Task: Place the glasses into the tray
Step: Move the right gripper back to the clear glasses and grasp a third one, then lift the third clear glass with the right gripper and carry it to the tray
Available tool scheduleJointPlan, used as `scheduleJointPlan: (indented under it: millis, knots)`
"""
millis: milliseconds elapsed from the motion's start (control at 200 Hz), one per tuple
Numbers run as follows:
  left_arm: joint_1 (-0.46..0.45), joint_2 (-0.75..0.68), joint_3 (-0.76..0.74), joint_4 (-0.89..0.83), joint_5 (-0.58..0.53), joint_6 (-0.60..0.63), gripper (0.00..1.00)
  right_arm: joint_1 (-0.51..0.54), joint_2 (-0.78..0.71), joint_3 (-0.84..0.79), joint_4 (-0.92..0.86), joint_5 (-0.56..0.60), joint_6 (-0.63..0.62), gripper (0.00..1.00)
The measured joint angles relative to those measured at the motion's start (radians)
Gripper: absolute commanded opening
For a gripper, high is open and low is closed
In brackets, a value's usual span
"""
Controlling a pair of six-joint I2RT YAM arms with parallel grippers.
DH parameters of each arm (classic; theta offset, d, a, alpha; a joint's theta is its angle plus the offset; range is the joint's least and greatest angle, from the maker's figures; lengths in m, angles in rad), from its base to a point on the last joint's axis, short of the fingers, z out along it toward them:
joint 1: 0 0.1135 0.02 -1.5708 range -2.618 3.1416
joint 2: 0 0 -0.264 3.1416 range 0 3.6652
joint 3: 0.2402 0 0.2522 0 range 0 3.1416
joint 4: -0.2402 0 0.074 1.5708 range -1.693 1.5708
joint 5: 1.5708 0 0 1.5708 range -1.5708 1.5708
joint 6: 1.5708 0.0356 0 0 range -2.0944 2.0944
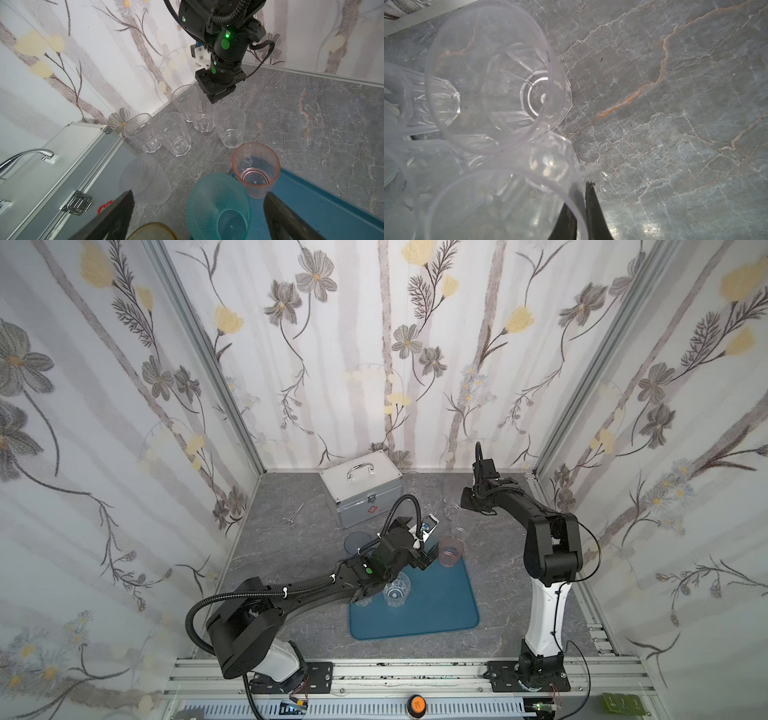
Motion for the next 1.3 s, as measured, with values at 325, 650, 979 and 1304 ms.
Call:
scheduleJointPlan:
  millis: [325, 650, 979, 1304]
  knots:
    - [0.0, 0.037, 0.028, -0.001, 0.035, 0.02, 1.0, 0.003, -0.111, -0.03, -0.023, 0.047, -0.036, 0.03]
    - [0.0, -0.006, 0.055, -0.008, 0.009, 0.005, 1.0, 0.059, -0.346, -0.088, -0.097, 0.08, -0.045, 0.03]
    - [0.016, -0.074, 0.116, -0.183, -0.099, -0.198, 1.0, 0.167, -0.612, -0.244, -0.19, 0.153, -0.054, 0.03]
    - [0.013, -0.212, 0.053, -0.314, -0.089, -0.358, 0.99, 0.298, -0.815, -0.466, -0.352, 0.225, -0.051, 0.02]
